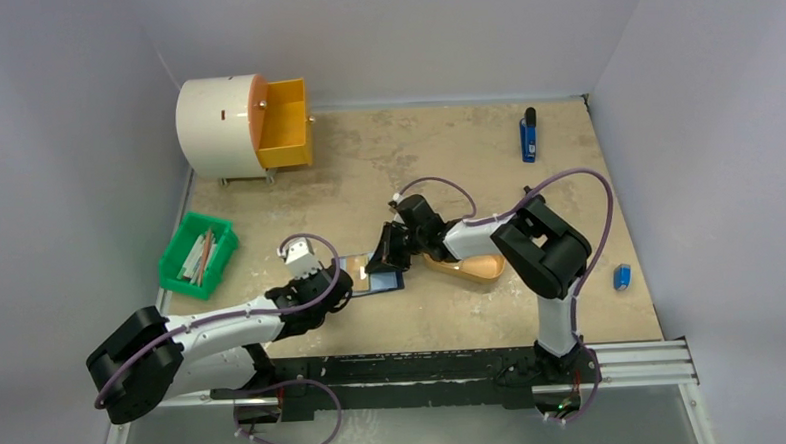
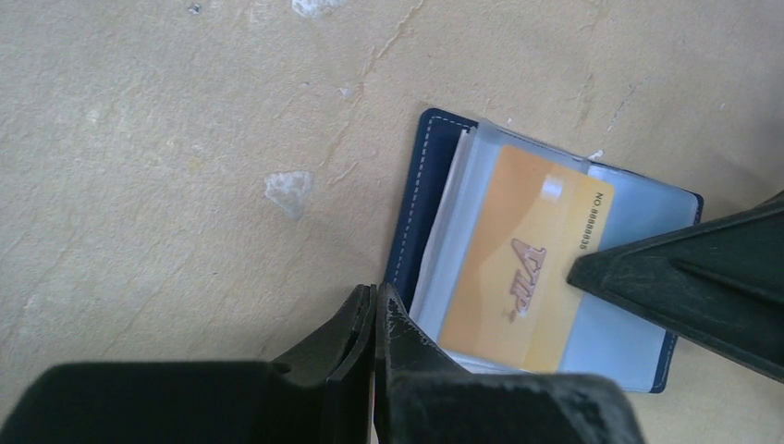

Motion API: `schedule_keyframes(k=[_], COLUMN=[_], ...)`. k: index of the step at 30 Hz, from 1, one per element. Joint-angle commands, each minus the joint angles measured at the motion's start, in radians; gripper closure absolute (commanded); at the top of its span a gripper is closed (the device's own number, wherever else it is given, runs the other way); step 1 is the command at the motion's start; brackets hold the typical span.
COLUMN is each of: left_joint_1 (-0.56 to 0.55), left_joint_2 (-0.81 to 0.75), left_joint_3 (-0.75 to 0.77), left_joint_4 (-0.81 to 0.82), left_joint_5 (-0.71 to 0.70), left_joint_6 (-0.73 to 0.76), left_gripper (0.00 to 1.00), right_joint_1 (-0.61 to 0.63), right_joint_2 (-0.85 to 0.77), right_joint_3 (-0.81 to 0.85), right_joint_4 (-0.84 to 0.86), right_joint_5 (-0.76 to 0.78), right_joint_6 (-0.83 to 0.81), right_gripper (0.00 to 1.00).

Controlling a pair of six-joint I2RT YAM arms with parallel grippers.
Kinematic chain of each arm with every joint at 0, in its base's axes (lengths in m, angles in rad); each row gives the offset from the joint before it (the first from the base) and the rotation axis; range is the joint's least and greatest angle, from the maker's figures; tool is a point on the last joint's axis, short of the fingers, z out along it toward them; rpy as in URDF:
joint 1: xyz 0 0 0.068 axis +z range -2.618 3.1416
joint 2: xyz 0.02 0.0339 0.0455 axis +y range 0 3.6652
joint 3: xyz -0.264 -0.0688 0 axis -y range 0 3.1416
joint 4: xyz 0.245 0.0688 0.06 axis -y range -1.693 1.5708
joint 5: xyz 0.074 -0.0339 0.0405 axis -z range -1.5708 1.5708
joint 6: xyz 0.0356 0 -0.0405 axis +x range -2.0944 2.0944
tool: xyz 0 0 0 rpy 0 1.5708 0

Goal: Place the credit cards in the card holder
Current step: Insert the credit card into the card holder.

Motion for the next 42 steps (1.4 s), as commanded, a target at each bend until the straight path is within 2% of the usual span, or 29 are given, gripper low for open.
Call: schedule_keyframes(k=[1,17,18,21,24,33,37,42], left_joint_1=[0.005,0.005,0.004,0.005,0.004,0.005,0.005,0.004], left_joint_2=[0.004,0.006,0.001,-0.015,-0.028,-0.089,-0.142,-0.213], left_joint_3=[-0.015,-0.033,-0.033,-0.034,-0.033,-0.007,0.014,0.069], left_joint_4=[0.064,0.075,0.071,0.057,0.043,-0.019,-0.058,-0.122], left_joint_5=[0.027,0.032,0.03,0.021,0.014,0.004,0.003,0.003], left_joint_6=[0.01,0.007,0.007,0.009,0.014,0.036,0.059,0.096], left_gripper=[1.0,1.0,1.0,1.0,1.0,1.0,0.89,0.71], right_joint_1=[0.017,0.038,0.038,0.038,0.038,0.038,0.038,0.036], right_joint_2=[0.016,0.047,0.037,0.006,-0.016,-0.123,-0.194,-0.331], right_joint_3=[0.045,0.099,0.097,0.093,0.113,0.194,0.212,0.219], right_joint_4=[-0.022,-0.052,-0.063,-0.103,-0.156,-0.39,-0.468,-0.593], right_joint_5=[-0.021,-0.081,-0.083,-0.079,-0.061,0.078,0.133,0.277], right_joint_6=[-0.027,-0.074,-0.08,-0.097,-0.125,-0.24,-0.281,-0.365], right_gripper=[1.0,1.0,0.97,0.77,0.62,0.34,0.19,0.19])
